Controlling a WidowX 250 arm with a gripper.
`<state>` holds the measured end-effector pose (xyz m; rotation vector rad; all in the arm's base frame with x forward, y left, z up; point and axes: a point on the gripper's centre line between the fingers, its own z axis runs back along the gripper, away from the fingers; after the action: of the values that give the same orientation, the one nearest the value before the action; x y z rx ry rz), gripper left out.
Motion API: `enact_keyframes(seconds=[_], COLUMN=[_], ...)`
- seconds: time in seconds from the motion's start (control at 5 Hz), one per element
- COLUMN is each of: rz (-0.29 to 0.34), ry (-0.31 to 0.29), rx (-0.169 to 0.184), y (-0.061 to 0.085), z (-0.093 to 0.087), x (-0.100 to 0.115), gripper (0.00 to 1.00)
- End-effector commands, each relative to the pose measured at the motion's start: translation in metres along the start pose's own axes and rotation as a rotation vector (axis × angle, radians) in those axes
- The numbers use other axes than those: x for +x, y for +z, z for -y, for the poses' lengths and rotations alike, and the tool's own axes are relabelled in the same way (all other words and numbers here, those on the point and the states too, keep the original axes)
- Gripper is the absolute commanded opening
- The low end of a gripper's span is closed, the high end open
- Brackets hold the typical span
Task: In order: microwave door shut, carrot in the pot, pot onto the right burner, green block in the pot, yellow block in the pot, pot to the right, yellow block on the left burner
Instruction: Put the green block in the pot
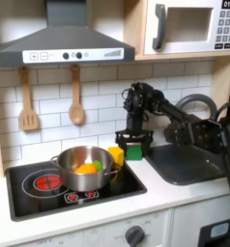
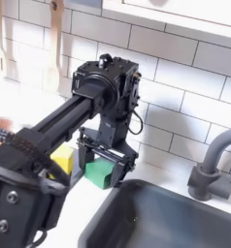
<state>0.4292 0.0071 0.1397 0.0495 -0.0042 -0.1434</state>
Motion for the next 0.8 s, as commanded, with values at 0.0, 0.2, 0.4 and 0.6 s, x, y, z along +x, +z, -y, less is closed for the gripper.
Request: enact_keyframes(seconds=[0.0,0.2,0.4,0.6], rz=[0.034,0.05,0.033,0.045], ry=[-0.044,-0.035,-0.035,-0.021], rx=[-0.011,-0.012,-0.017,-0.041], y=[0.0,0.005,0.009,0.027], z=[0.0,-0.003,-0.003,-0.001], x=[-0.002,-0.007,-0.019,-0.035], gripper=[0.0,0.0,0.0,0.0])
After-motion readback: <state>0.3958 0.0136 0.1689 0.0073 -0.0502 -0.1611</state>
